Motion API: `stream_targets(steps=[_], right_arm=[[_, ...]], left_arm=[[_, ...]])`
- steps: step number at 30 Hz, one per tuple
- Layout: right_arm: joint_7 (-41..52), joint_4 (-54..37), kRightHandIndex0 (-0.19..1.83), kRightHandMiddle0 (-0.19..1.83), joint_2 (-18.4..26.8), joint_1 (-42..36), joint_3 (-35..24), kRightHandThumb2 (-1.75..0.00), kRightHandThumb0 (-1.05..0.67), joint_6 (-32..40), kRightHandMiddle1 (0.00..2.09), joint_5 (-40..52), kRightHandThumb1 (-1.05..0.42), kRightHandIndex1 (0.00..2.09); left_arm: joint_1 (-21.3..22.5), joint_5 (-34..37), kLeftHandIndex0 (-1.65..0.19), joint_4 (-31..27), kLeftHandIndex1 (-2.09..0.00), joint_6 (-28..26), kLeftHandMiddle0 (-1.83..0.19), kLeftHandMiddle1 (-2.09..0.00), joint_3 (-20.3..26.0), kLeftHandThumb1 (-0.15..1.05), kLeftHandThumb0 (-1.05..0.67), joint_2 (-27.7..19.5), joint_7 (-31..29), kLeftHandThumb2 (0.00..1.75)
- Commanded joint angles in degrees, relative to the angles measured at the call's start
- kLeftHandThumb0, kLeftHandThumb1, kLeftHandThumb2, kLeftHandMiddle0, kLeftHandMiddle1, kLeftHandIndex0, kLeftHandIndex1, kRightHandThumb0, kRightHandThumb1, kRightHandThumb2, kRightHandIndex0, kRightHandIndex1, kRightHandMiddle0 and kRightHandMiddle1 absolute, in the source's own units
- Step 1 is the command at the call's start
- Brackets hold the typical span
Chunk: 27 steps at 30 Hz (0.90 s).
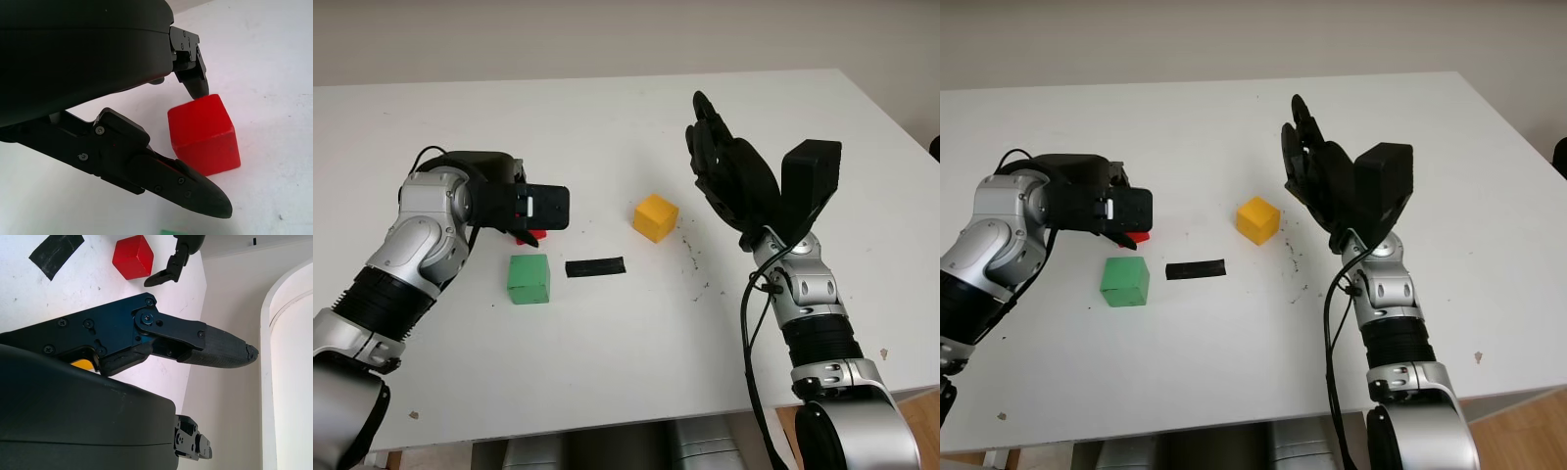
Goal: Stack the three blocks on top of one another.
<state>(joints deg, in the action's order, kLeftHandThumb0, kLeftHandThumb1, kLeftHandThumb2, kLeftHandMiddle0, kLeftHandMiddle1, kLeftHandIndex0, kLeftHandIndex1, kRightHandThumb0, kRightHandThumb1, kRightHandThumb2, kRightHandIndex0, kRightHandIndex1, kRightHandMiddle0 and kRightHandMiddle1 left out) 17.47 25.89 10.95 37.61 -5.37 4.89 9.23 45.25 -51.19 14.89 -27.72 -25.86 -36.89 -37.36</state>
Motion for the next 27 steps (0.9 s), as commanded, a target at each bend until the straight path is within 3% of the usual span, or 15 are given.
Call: stream_targets(steps=[1,4,13,14,17,18,24,27], right_arm=[[0.03,-1.2,-0.19,-0.19,0.65,0.77,-0.37,-0.69,-0.76,0.32,0.0,0.06,-1.05,0.0],[0.33,-1.14,-0.19,-0.19,0.74,0.74,-0.4,-0.69,-0.76,0.2,0.0,0.2,-1.05,0.0],[0.51,-1.33,-0.19,-0.19,0.97,0.57,-0.36,-0.71,-0.76,-0.2,0.0,-0.02,-1.05,0.0],[0.49,-1.38,-0.19,-0.19,0.99,0.55,-0.35,-0.71,-0.76,-0.15,0.0,-0.02,-1.05,0.0],[0.47,-1.52,-0.19,-0.19,1.0,0.48,-0.35,-0.71,-0.76,-0.03,0.0,0.07,-1.05,0.0],[0.5,-1.59,-0.19,-0.19,1.01,0.44,-0.32,-0.71,-0.75,-0.04,0.0,0.07,-1.05,0.0],[0.79,-1.38,-0.19,-0.19,1.07,0.43,-0.32,-0.72,-0.75,-0.09,0.0,0.17,-1.05,0.0],[0.6,-1.32,-0.19,-0.19,0.96,0.46,-0.32,-0.71,-0.75,-0.01,0.0,0.18,-1.05,0.0]], left_arm=[[-0.86,-0.63,-0.12,-0.86,-0.77,0.47,-0.1,-0.25,0.59,0.9,-0.79,0.11,1.72,0.05],[-2.15,-1.27,-0.34,-1.36,-0.59,1.05,-0.23,-0.13,0.72,0.9,-0.68,0.1,4.3,0.06],[-4.33,-1.19,-0.5,-1.32,-0.43,2.54,-0.37,-0.08,1.32,0.92,-0.54,0.25,7.99,0.05],[-4.69,-1.05,-0.53,-1.24,-0.48,2.95,-0.4,-0.09,1.55,0.92,-0.51,0.34,8.9,0.06],[-5.65,-1.02,-0.42,-0.64,-0.97,4.22,-0.46,-0.06,2.09,0.95,-0.4,0.58,12.21,0.06],[-5.87,-0.94,-0.43,-0.32,-1.04,4.61,-0.47,-0.06,2.32,0.95,-0.36,0.69,13.24,0.06],[-6.9,2.09,-0.38,0.56,-1.33,7.3,-0.54,-0.07,4.68,0.95,-0.29,0.96,16.32,0.05],[-6.67,2.58,-0.36,0.7,-1.36,7.68,-0.56,-0.07,4.78,0.96,-0.3,0.98,15.87,0.06]])
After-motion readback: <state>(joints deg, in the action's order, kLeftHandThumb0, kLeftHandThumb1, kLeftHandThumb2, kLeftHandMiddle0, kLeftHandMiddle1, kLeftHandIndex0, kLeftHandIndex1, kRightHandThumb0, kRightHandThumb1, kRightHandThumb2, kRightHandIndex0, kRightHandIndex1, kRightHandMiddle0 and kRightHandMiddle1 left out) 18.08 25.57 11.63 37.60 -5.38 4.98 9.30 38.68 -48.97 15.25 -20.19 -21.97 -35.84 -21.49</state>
